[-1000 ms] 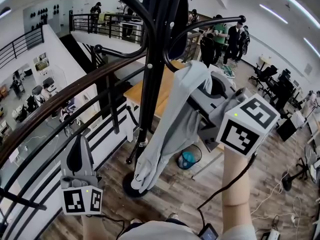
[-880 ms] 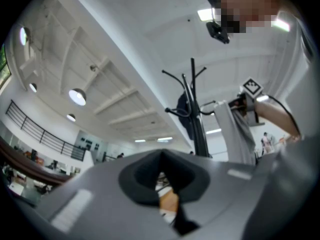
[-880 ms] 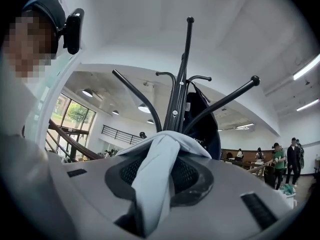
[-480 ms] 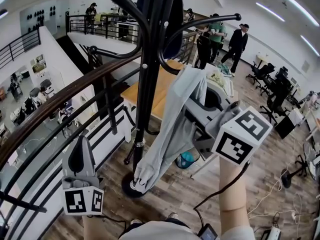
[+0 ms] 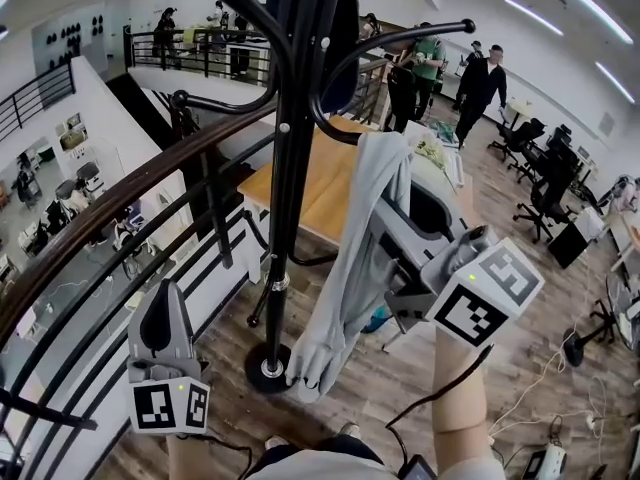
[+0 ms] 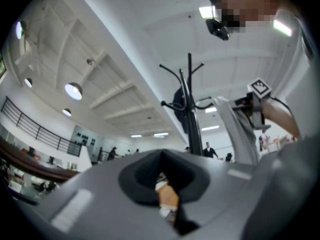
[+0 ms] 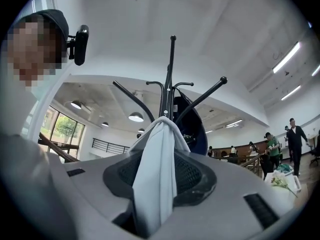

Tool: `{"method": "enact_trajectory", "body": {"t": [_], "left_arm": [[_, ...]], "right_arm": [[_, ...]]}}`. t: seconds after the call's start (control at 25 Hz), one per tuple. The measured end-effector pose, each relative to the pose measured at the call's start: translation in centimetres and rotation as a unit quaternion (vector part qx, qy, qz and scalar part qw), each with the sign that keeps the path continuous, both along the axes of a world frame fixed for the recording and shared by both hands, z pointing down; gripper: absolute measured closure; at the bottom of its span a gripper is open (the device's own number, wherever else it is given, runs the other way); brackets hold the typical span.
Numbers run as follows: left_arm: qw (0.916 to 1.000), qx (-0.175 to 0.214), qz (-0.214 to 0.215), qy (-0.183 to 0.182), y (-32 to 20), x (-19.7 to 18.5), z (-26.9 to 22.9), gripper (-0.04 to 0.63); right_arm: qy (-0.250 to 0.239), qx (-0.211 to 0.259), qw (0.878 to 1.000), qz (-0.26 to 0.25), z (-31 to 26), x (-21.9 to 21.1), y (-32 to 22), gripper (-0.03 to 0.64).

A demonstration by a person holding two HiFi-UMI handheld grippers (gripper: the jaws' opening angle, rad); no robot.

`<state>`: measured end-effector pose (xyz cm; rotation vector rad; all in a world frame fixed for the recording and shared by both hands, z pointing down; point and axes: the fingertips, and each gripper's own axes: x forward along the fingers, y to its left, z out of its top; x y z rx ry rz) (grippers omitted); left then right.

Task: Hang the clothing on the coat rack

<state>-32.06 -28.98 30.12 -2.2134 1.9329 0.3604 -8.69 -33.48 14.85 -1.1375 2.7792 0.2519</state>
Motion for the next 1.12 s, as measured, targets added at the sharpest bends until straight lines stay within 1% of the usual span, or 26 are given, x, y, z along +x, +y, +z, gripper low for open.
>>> {"method": "enact_trajectory", "body": {"t": [0.32,0.48,0.56,0.6,0.76,0.96,1.12], "left_arm": [[1.0000,0.001,0.004,-0.002,0.9,0.9,-0.2,0.586],[0.9999,0.006,0.004,-0.008,1.6,1.9,-0.9,0.586],[0.9999,0.007,0.003,-0.010,1.9,2.9,-1.0,0.586],[0.9999,0.007,0.004,-0.010,2.1,3.4,-1.0,0.586],[0.9999,0.005,0.009,-0.011,3.6,5.3,-1.0,0.586],[0.9998,0.002,0.012,-0.016,5.3,8.3,-1.6,0.586],[0.9997,-0.003,0.008,-0.024,6.9,9.9,-1.4,0.586]], "right_arm": [[-0.020,0.002,1.000,0.006,0.5,1.8,2.1,0.448],[-0.013,0.018,1.000,0.021,1.0,2.7,3.6,0.449],[-0.004,0.025,0.999,0.027,1.6,3.5,4.3,0.467],[0.000,0.027,0.999,0.029,2.0,3.8,4.6,0.487],[0.017,0.024,0.999,0.036,3.7,4.6,6.3,0.615],[0.014,0.016,0.999,0.048,5.3,7.3,7.5,0.617],[0.004,0.010,0.998,0.067,7.1,9.4,8.5,0.617]]}}
